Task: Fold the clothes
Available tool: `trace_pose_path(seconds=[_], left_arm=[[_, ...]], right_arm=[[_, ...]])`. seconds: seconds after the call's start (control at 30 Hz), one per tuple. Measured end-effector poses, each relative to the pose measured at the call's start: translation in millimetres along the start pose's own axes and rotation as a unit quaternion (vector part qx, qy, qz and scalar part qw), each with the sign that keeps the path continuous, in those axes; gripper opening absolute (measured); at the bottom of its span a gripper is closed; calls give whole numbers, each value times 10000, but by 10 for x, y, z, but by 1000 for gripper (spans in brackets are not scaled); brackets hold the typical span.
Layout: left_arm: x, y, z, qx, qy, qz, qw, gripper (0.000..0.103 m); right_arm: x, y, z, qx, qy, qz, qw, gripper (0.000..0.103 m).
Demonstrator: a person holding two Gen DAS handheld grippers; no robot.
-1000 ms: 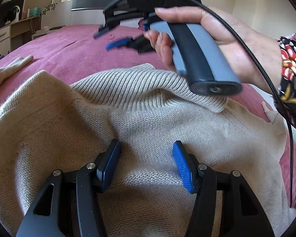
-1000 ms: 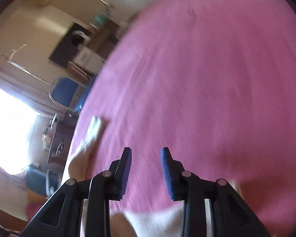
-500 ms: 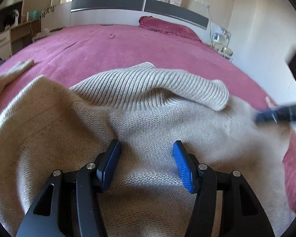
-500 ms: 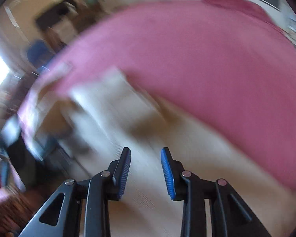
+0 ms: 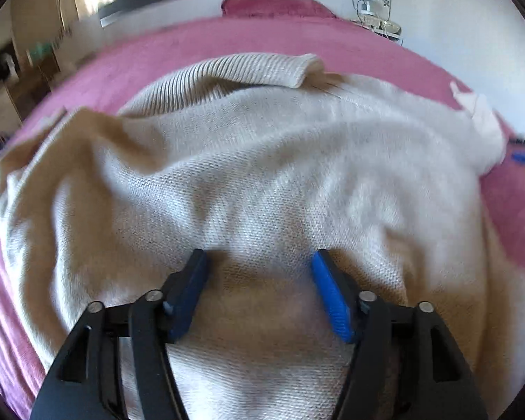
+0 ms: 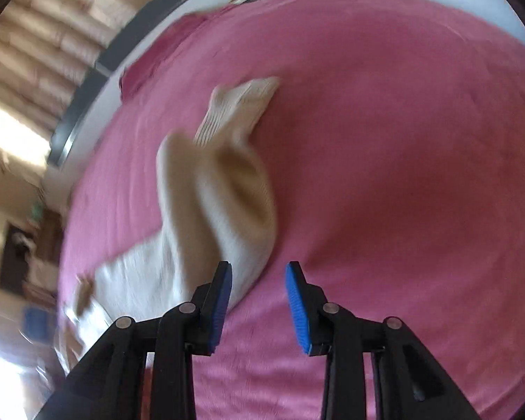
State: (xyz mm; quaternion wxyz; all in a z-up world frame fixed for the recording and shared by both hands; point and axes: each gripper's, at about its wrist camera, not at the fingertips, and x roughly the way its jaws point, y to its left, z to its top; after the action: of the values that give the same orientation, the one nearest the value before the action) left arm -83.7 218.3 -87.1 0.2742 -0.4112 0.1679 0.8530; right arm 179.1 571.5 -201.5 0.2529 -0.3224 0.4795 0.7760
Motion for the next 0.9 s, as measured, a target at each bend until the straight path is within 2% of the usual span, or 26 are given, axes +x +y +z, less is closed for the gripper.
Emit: trace_pose_path(seconds=[0.1, 0.23, 0.33, 0.47, 0.57, 0.63, 0.7, 0.77, 0.8, 0.9], left_arm=[[15, -53, -72, 34, -131, 187, 9997, 71], [41, 3, -77, -87, -114, 14, 9999, 72], [46, -6, -98, -82, -162, 25, 9998, 73], [75, 2, -107, -127, -167, -16, 9998, 75], [99, 27, -110, -211, -166, -154, 9995, 77], [106, 29, -112, -224, -176, -189, 9994, 78], [110, 24, -112, -225, -181, -205, 9994, 79], [109, 22, -112, -230, -183, -216, 9993, 79], [108, 21, -112, -233, -184, -221, 9993, 79], [91, 25, -129, -227, -184, -228, 9993, 79]], right_arm=[[77, -9, 187, -31, 4, -37, 10000, 32], [362, 192, 507, -265, -109, -171, 9994, 32], [518, 183, 820, 35, -229, 144, 9996, 32], [834, 196, 1052, 214, 138, 296, 9992, 32], [898, 171, 1168, 439, -158, 518, 9976, 32], [981, 167, 1216, 487, -151, 452, 9977, 32], [989, 188, 1212, 376, -231, 394, 9982, 23], [979, 196, 1227, 212, -188, 270, 9992, 7], [970, 197, 1242, 211, -186, 260, 9993, 6], [781, 110, 1279, 616, -479, 695, 9945, 4]])
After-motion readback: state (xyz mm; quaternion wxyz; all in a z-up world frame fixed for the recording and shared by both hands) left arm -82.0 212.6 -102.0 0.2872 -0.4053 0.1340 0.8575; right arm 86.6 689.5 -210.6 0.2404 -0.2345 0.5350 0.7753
